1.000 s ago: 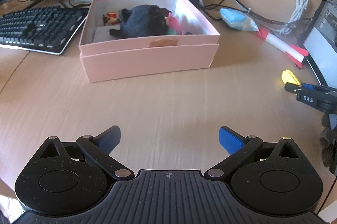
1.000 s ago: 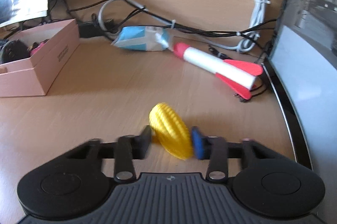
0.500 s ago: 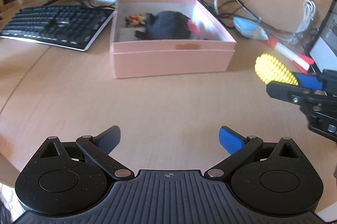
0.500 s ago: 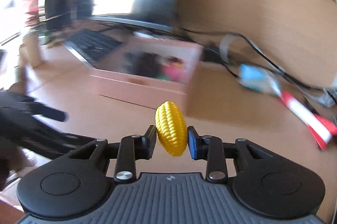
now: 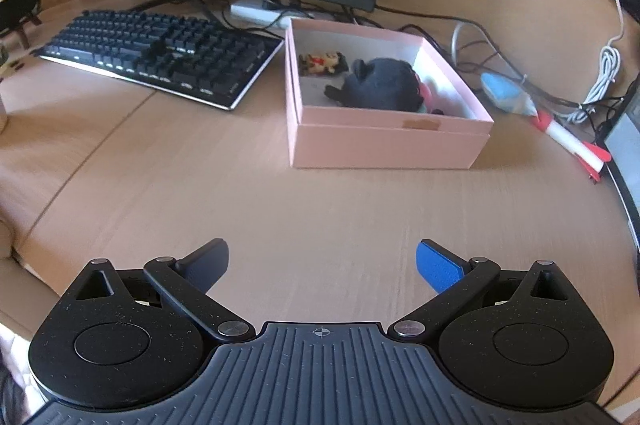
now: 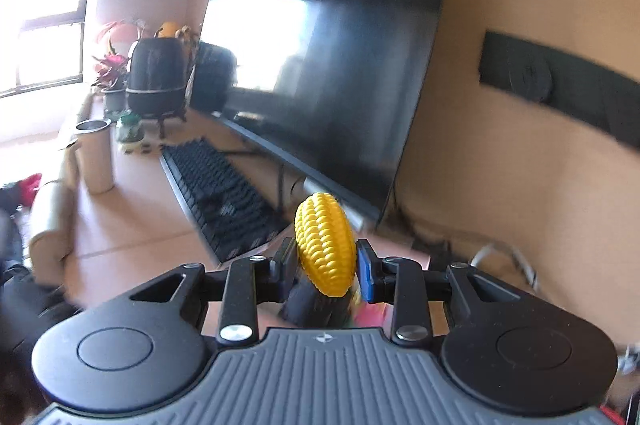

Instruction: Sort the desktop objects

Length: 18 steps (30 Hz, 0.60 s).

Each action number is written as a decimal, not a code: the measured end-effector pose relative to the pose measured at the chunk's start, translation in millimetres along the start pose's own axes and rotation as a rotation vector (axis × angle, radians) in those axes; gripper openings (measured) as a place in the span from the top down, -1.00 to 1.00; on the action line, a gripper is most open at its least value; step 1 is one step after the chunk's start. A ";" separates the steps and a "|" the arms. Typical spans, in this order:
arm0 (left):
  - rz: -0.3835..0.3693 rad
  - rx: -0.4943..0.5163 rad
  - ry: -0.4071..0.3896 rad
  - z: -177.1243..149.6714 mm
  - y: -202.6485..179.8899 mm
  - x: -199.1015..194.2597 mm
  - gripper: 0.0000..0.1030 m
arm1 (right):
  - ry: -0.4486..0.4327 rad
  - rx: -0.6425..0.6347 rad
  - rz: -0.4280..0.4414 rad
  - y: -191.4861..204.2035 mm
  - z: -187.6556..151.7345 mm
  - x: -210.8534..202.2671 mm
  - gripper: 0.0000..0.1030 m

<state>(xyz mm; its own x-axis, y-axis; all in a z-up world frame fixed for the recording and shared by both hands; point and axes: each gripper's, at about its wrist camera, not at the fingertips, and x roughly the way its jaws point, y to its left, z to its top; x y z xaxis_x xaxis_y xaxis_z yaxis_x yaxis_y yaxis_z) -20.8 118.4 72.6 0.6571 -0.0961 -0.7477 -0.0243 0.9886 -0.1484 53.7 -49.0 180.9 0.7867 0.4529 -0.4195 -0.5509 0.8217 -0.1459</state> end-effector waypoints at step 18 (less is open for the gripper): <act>-0.003 0.021 0.015 19.5 -11.2 24.6 -0.99 | 0.025 0.190 -0.063 -38.1 -20.0 41.6 -0.51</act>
<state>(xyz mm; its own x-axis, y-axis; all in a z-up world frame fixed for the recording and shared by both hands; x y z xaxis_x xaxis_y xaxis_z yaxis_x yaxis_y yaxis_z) 10.3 107.2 68.5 0.6459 -0.1009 -0.7567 -0.0059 0.9905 -0.1371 101.8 -68.3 151.0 0.8096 0.3913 -0.4376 -0.4359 0.9000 -0.0017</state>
